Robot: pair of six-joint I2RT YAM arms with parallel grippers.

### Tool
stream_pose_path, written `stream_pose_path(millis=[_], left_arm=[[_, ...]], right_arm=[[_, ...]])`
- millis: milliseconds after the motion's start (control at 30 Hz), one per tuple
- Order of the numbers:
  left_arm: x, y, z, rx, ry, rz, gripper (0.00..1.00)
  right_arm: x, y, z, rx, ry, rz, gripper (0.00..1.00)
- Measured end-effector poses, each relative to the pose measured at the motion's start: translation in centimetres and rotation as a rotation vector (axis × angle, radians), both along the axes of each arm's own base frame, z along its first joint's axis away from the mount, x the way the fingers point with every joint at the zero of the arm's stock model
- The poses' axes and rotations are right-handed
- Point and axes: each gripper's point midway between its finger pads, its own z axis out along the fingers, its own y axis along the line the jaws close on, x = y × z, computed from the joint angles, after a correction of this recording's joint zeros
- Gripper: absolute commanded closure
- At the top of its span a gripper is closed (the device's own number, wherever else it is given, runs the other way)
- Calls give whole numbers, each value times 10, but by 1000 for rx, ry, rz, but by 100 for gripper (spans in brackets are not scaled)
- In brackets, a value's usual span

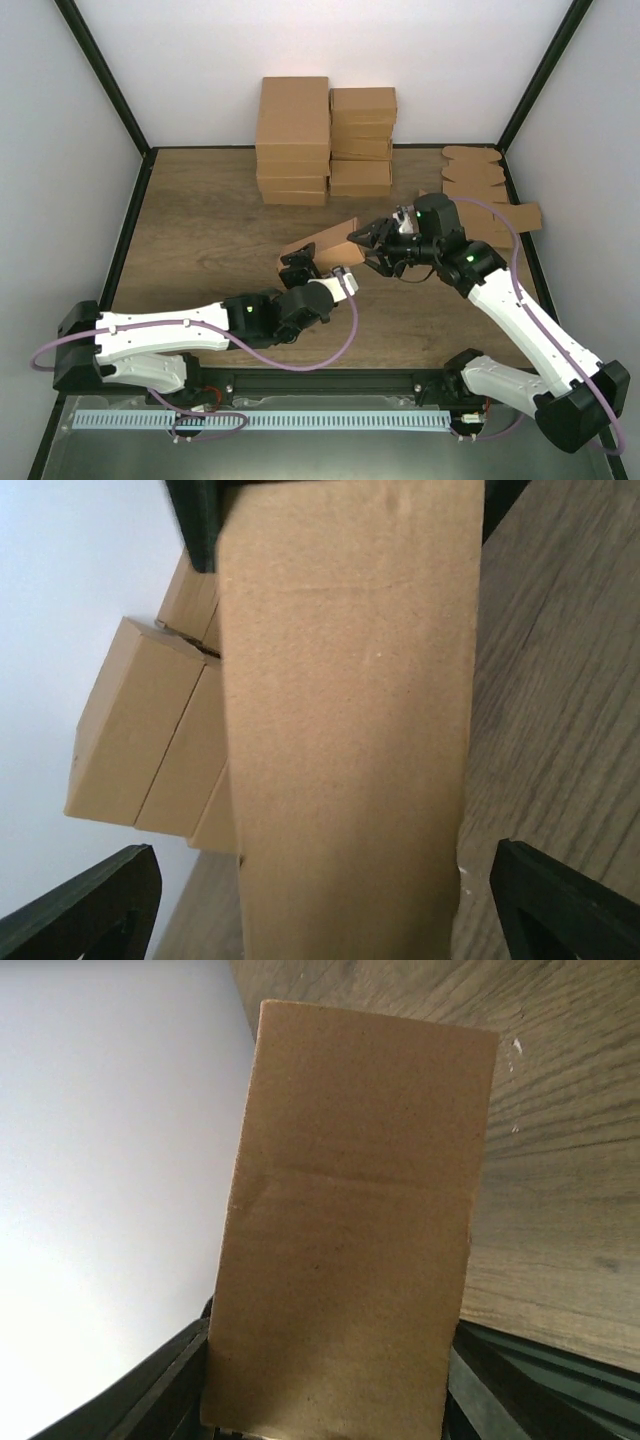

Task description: Fold the paper box

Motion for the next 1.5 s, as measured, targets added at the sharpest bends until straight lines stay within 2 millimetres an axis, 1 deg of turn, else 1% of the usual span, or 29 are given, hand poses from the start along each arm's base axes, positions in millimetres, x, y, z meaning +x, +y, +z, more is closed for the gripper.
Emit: stream_pose_path(millis=[100, 167, 267, 333, 400, 467, 567, 600, 700, 767, 833, 1033, 1133, 1200, 1300, 1400, 1500], left_arm=[[-5, 2, 4, -48, 48, -6, 0], [-10, 3, 15, -122, 89, -14, 0], [-19, 12, 45, -285, 141, -30, 0], [-26, 24, 71, -413, 166, -38, 0], [-31, 36, 95, -534, 187, -43, 0], [-36, 49, 114, -633, 208, -46, 0], [-42, 61, 125, -715, 241, -50, 0], [-43, 64, 126, -734, 255, -50, 0], [-47, 68, 124, -757, 288, -48, 0], [-48, 69, 122, -760, 301, -45, 0], [-48, 68, 119, -760, 314, -41, 0], [-49, 61, 112, -745, 337, -45, 0], [-48, 54, 102, -721, 351, -38, 0], [-47, 51, 93, -699, 362, -33, 0], [-46, 49, 81, -674, 372, -25, 0], [-43, 50, 75, -662, 379, -15, 0], [-38, 48, 72, -658, 382, -2, 0]], right_arm=[[7, -3, -3, -29, -32, -25, 51], [15, -5, -1, -49, -89, -35, 51], [31, -9, 5, -68, -201, -32, 52], [48, -15, 10, -55, -277, -28, 52], [65, -24, 8, -32, -328, -27, 52], [83, -38, -2, -12, -355, -22, 52], [106, -69, -24, -25, -362, -51, 52], [112, -80, -29, -30, -373, -63, 52], [121, -108, -35, -49, -423, -102, 52], [128, -122, -38, -63, -467, -124, 52], [136, -131, -42, -78, -505, -136, 53], [171, -136, -64, -82, -569, -142, 52], [187, -138, -72, -80, -591, -147, 52], [201, -139, -72, -77, -614, -150, 52], [223, -140, -66, -66, -661, -151, 52], [243, -140, -63, -51, -699, -145, 52], [260, -139, -66, -37, -708, -129, 52]])
